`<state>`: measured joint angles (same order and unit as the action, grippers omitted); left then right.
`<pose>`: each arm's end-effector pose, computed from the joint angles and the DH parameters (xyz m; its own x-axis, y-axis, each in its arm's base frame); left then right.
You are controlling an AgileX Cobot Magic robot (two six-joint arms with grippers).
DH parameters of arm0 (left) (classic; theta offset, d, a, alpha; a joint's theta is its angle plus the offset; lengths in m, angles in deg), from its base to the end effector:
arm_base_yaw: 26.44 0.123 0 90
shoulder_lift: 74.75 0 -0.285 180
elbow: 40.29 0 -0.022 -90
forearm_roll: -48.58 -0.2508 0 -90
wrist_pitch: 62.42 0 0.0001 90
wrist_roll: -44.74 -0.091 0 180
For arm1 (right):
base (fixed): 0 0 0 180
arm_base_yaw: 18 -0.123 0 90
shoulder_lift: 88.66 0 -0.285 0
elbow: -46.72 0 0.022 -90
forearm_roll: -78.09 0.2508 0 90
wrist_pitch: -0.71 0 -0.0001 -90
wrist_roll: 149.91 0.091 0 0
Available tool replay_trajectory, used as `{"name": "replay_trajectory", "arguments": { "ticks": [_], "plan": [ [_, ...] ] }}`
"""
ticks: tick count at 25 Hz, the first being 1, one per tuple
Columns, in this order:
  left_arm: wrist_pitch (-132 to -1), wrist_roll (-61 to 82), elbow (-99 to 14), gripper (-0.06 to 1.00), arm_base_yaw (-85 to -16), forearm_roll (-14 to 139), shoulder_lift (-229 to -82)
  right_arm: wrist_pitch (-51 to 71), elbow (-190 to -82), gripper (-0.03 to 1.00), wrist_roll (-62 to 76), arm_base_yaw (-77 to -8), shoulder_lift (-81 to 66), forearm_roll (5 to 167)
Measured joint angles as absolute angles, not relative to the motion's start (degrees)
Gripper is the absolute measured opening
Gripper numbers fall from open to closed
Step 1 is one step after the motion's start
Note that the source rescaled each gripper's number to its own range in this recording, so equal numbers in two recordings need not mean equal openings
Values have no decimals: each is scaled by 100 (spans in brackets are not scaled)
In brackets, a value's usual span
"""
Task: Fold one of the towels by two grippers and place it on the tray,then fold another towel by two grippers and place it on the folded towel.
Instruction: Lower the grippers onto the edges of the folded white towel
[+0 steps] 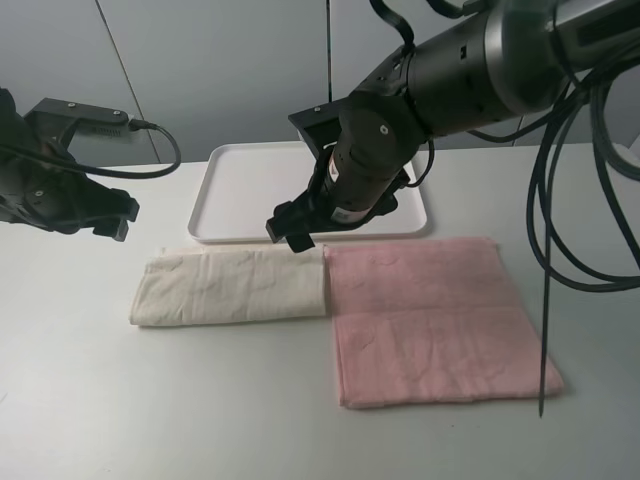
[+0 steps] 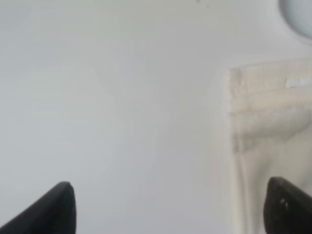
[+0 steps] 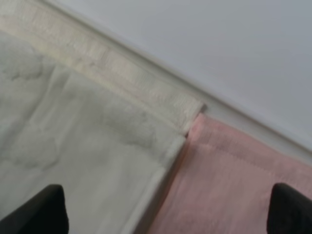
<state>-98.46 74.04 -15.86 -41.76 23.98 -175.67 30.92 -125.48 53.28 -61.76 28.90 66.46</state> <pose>0.2982 -0.0585 0.1934 -0.9151 0.0937 -0.3923 0.0283 0.9852 0.1692 0.2861 0.2611 0.1663 -0.7868 -0.4412 -0.4316 -0.4916 0.8708 0.0060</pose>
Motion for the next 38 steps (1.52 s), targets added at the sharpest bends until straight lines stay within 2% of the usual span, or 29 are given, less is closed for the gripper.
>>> {"name": "replay_trajectory", "arguments": {
  "ticks": [4, 11, 38],
  "plan": [
    [-10134, 6875, -2031, 99, -3881, 3204, -18077, 3466, -12726, 88, 4781, -6141, 2890, 7156],
    [-10483, 5996, -2270, 99, -3525, 4106, -18873, 3642, -12740, 88, 4701, -6136, 2890, 7293],
    [-10221, 5675, -2496, 99, -3525, 4322, -19808, 3676, -12740, 87, 4614, -6136, 2890, 7307]
  ]
}}
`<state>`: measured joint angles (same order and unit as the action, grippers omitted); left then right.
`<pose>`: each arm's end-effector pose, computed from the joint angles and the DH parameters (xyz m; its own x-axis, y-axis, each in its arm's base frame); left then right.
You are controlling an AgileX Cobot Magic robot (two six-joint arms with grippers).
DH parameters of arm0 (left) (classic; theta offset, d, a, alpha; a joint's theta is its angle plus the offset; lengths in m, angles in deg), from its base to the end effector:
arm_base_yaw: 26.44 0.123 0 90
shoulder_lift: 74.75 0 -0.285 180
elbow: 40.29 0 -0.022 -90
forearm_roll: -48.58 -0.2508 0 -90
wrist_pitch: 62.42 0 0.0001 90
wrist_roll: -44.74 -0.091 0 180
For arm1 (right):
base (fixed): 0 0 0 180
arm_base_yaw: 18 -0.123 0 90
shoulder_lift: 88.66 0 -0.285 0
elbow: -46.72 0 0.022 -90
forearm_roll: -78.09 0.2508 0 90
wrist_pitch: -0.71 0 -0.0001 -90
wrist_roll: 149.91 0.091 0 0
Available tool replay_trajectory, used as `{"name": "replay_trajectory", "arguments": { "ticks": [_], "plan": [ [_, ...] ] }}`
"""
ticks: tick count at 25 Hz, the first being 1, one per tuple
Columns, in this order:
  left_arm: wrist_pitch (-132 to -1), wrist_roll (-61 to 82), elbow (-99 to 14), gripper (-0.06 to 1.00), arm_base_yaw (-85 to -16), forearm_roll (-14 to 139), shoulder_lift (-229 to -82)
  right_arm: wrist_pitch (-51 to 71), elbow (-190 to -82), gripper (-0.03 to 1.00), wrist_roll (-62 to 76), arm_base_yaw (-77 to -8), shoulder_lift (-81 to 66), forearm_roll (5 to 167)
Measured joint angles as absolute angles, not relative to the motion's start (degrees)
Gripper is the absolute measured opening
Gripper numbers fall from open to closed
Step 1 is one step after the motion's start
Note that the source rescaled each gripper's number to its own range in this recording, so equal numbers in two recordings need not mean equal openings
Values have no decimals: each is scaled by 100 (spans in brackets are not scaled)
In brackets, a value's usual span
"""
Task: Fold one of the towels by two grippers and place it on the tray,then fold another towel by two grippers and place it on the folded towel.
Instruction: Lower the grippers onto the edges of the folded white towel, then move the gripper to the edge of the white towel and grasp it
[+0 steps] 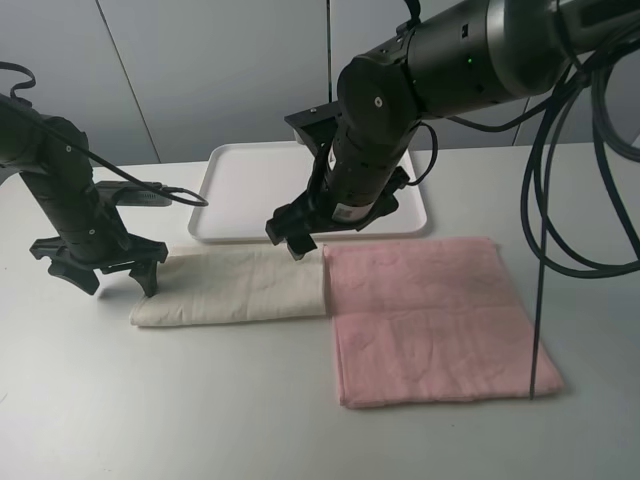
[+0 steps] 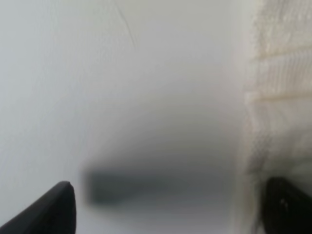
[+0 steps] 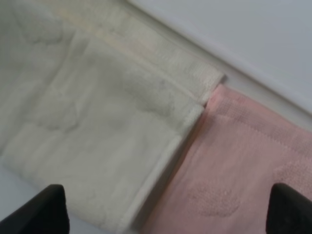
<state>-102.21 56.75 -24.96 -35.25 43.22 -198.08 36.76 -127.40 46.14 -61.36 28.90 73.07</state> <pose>0.3381 -0.0469 0.0966 -0.9992 0.0163 -0.0371 0.0142 0.9984 0.0552 0.2833 0.2610 0.1707 -0.8053 -0.4752 -0.3544 -0.5165 0.8559 0.0260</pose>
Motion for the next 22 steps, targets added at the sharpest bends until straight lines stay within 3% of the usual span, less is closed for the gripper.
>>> {"name": "replay_trajectory", "arguments": {
  "ticks": [14, 22],
  "plan": [
    [-10488, 5983, -2509, 99, -3525, 3739, -19808, 3676, -12740, 87, 4549, -6136, 2890, 7404],
    [-10658, 5960, -2509, 99, -3202, 3681, -19808, 3701, -12802, 87, 3975, -6136, 3115, 8488]
  ]
}}
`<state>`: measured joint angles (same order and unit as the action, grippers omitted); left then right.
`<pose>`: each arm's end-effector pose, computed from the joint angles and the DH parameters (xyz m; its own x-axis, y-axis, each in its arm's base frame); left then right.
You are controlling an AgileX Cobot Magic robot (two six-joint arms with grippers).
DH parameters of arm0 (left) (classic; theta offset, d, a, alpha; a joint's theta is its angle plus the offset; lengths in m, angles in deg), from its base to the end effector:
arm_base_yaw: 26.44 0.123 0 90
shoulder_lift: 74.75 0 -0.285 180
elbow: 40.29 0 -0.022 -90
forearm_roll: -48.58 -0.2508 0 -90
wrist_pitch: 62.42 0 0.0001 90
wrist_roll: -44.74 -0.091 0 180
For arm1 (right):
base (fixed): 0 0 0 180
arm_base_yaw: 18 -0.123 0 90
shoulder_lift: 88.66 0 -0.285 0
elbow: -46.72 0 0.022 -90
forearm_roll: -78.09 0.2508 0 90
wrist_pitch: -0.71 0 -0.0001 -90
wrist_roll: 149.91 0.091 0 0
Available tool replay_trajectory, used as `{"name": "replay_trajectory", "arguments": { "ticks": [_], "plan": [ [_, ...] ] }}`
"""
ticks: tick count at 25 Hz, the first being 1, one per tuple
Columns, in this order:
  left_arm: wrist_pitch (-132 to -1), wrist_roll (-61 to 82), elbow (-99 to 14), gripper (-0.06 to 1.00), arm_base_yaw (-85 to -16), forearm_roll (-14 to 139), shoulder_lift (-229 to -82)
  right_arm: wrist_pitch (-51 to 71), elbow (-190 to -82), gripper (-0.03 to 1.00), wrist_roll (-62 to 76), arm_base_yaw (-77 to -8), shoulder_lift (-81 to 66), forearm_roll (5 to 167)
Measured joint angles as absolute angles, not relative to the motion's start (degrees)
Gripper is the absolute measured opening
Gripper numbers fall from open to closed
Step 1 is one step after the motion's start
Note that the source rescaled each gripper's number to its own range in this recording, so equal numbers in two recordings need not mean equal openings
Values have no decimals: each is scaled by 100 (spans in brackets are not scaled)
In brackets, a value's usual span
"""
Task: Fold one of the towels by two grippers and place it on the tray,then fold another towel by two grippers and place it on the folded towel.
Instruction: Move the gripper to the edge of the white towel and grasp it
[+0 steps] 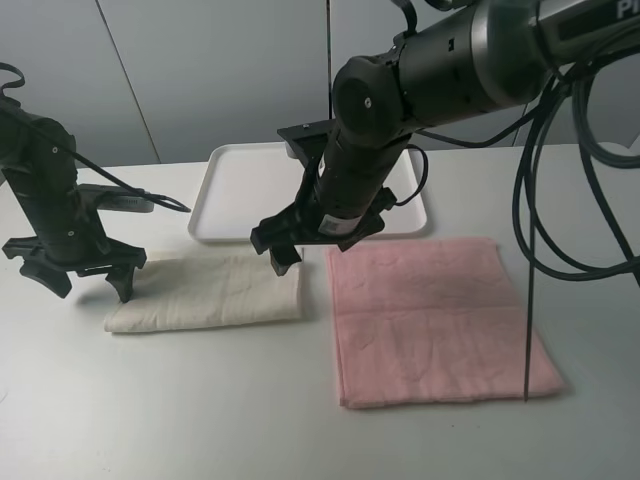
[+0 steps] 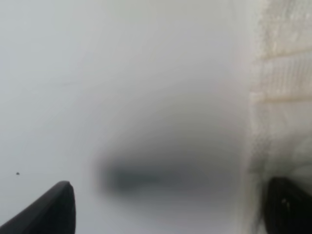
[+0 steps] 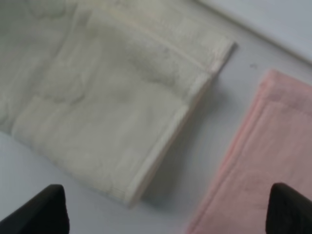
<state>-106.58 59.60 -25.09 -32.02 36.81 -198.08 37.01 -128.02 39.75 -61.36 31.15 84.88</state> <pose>0.3355 -0.0198 0.0978 -0.9997 -0.0125 0.0204 -0.0094 0.9894 0.1452 0.2783 0.2716 0.1582 -0.8475 -0.4419 -0.2941 -0.4972 0.8549 0.1482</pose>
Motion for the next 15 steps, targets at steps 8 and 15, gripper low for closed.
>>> {"name": "replay_trajectory", "arguments": {
  "ticks": [8, 15],
  "plan": [
    [-10687, 5816, -2509, 99, -3130, 3635, -19808, 4021, -13476, 70, 3983, -6136, 3697, 8682],
    [-10687, 5816, -2509, 99, -3130, 3635, -19808, 4296, -14008, 69, 3940, -6170, 4166, 8921]
  ]
}}
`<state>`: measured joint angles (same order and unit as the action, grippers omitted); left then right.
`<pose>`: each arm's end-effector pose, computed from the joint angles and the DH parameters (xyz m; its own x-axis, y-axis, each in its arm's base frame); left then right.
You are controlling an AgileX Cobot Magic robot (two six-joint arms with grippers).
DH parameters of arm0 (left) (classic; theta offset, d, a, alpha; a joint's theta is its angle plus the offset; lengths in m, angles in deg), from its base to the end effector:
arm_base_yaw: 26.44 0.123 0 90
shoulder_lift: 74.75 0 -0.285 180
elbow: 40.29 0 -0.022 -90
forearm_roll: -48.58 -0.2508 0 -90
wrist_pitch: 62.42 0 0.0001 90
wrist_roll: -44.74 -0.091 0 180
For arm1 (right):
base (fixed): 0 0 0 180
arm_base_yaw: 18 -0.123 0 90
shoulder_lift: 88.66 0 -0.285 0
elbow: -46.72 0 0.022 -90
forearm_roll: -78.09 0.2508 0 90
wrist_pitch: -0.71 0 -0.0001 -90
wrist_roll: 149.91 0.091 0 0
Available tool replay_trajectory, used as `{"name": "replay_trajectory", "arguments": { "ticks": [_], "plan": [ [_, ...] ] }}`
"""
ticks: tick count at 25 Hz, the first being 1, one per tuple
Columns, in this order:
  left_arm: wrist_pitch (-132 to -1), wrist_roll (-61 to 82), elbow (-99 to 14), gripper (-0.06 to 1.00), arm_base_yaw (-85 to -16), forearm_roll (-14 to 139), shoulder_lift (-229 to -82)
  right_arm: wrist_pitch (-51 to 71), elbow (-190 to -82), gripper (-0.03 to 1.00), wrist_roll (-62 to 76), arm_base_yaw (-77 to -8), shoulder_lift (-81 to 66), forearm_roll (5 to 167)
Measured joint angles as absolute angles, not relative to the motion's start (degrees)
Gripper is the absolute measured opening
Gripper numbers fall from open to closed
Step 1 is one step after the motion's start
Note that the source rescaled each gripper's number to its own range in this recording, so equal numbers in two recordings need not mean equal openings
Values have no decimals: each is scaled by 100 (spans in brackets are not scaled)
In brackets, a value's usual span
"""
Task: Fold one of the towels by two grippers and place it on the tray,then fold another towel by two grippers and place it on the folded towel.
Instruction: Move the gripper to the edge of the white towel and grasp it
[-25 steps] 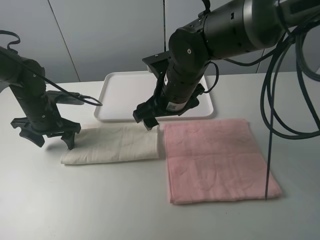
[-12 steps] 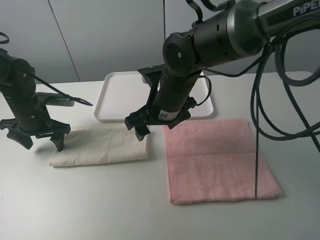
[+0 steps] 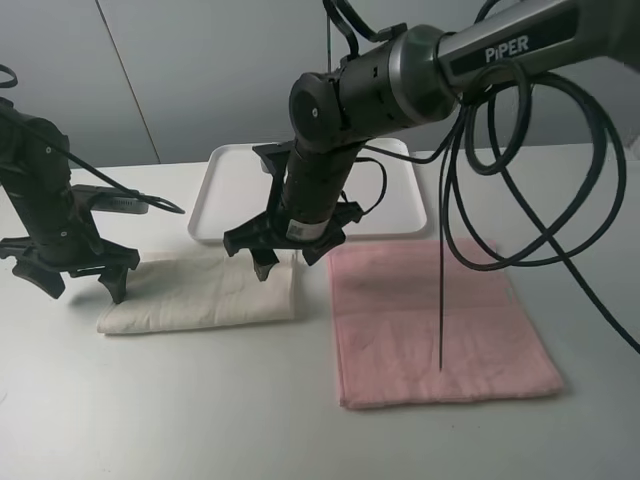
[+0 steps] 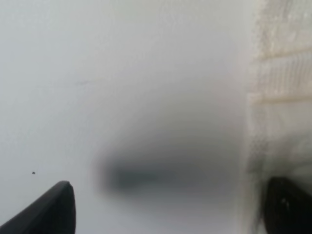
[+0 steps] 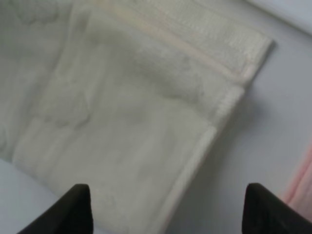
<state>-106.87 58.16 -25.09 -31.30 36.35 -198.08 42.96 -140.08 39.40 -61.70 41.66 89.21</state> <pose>0.3354 -0.0150 0.0979 -0.9996 0.0050 0.0284 0.0092 0.9885 0.1510 0.3017 0.3046 0.1329 -0.8806 -0.4271 -0.2051 -0.4646 0.8634 0.1966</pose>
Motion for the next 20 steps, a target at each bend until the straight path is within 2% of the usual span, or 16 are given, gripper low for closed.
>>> {"name": "replay_trajectory", "arguments": {
  "ticks": [8, 20],
  "plan": [
    [-10687, 5816, -2509, 99, -3130, 3647, -19808, 4365, -14206, 74, 3890, -6191, 4425, 8910],
    [-10687, 5816, -2509, 99, -3124, 3671, -19808, 4407, -14536, 75, 3904, -6191, 4853, 8814]
  ]
}}
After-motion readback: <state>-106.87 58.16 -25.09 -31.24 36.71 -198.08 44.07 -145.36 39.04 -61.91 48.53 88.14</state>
